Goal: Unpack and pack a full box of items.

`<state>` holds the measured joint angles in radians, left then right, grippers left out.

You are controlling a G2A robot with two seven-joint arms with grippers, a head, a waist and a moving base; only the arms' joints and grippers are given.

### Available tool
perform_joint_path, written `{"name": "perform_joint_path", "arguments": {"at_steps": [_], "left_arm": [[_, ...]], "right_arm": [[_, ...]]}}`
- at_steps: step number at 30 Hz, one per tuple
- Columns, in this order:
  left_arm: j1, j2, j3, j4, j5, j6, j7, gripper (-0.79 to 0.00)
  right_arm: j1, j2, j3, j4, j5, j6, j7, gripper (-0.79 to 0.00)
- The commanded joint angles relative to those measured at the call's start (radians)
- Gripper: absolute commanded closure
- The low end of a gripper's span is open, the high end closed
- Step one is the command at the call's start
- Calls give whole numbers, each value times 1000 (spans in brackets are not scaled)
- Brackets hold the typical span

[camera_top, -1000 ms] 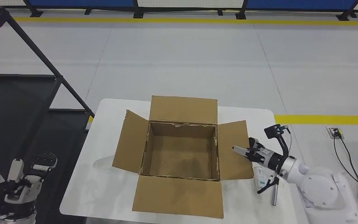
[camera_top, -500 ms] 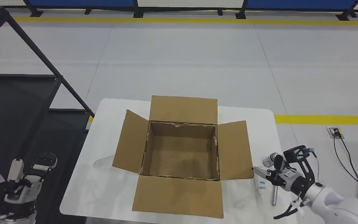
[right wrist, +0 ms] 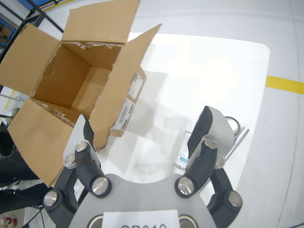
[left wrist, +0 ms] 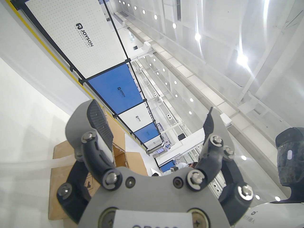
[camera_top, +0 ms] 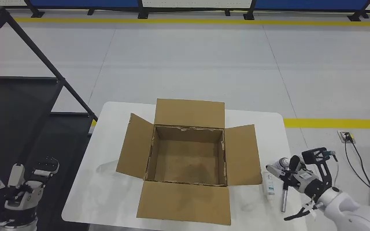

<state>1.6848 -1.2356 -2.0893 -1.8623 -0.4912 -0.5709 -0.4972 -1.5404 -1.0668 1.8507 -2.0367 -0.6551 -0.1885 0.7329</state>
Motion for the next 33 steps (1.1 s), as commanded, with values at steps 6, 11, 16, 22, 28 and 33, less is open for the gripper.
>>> {"name": "perform_joint_path", "arguments": {"at_steps": [6, 11, 16, 22, 28, 33], "left_arm": [[0, 0, 0, 0, 0, 0, 0, -785], [0, 0, 0, 0, 0, 0, 0, -785], [0, 0, 0, 0, 0, 0, 0, -785], [0, 0, 0, 0, 0, 0, 0, -785], [0, 0, 0, 0, 0, 0, 0, -785], [0, 0, 0, 0, 0, 0, 0, -785]], "right_arm": [[10, 12, 44, 71, -70, 184, 195, -785], [54, 17, -40, 152, -183, 278, 291, -785], [107, 13, -129, 240, -260, 354, 295, -785], [141, 11, -168, 293, -272, 380, 292, -573], [187, 10, -207, 352, -320, 416, 323, -566], [232, 10, -223, 404, -319, 407, 332, -517]]}}
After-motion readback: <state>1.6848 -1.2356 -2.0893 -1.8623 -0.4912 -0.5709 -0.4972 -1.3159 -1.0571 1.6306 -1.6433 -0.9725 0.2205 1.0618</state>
